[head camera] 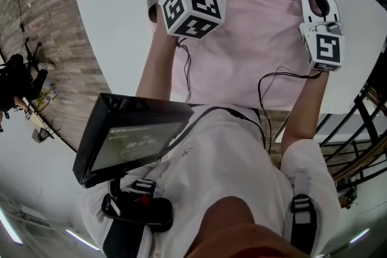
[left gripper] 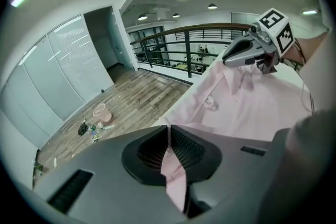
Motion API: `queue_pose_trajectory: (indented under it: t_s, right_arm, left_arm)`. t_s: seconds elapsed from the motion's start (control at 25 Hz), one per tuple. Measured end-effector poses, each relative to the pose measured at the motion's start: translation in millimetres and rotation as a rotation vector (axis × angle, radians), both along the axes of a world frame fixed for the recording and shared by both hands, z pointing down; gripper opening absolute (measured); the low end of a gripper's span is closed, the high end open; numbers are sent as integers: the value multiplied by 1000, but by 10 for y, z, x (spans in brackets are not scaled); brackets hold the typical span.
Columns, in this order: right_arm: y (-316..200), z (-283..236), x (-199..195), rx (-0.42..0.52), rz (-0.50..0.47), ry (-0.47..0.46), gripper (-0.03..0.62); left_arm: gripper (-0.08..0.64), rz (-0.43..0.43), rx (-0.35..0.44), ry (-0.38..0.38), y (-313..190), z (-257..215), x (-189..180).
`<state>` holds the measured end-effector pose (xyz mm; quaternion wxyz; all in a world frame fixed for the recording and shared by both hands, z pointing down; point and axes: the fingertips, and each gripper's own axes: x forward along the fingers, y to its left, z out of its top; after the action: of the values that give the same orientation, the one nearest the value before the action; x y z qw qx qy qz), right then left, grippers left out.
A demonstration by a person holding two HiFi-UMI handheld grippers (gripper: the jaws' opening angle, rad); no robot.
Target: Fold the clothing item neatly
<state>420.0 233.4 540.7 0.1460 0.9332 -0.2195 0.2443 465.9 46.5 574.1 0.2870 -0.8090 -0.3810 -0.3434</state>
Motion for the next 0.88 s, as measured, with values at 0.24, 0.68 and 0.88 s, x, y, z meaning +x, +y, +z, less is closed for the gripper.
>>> queue_pose_trajectory:
  t_s: [0.24, 0.68, 0.88]
  right_arm:
    - [0, -287, -598, 35, -59, 45, 20]
    - [426, 86, -1485, -94, -39, -129, 25]
    - [497, -275, -1306, -22, 77, -38, 25]
  left_arm:
    - [26, 54, 13, 60, -2, -296, -686]
    - [28, 60, 16, 35, -196, -122, -1604]
    - [28, -14, -73, 127, -110, -435, -1220]
